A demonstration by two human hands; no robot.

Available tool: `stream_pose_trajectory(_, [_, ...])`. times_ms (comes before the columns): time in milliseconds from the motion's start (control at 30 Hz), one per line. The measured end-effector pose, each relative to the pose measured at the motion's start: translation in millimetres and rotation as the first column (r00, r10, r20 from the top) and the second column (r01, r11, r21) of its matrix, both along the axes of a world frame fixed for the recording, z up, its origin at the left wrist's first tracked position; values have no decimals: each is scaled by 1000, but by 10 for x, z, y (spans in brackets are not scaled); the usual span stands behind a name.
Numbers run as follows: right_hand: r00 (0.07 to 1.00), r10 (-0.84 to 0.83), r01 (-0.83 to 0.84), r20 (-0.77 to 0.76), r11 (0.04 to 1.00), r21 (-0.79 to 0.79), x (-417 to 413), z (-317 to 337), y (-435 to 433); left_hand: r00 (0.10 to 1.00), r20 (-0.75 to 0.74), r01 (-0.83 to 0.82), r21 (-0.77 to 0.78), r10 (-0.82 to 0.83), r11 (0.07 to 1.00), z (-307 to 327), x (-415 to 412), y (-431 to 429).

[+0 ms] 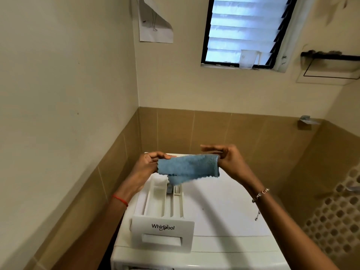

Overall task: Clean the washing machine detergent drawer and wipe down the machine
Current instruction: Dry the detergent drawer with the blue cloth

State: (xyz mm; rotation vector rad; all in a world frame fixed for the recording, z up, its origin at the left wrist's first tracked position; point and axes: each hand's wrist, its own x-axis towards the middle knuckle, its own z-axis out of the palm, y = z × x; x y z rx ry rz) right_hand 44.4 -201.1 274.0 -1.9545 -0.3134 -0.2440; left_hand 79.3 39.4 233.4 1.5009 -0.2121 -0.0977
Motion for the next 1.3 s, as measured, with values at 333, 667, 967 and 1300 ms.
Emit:
stream_pose_trajectory(333, [1000, -1, 3, -17, 988, 155, -22, 22, -19, 966, 258, -20, 20, 14, 1000, 186, 18, 69])
stream_pose_trajectory(667, [990, -33, -4, 139, 966, 260, -165, 196, 77, 968, 242, 34, 137, -67, 990, 262, -108, 140])
stream_pose_trajectory(967, [987, -66, 38, 144, 982, 187, -328, 200, 199, 971, 217, 99, 15, -100, 995, 460, -320, 343])
stream_pose_trajectory(1300, [989, -32, 71, -143, 959, 273, -572, 22, 311, 966, 1, 250, -231, -257, 940, 296, -390, 444])
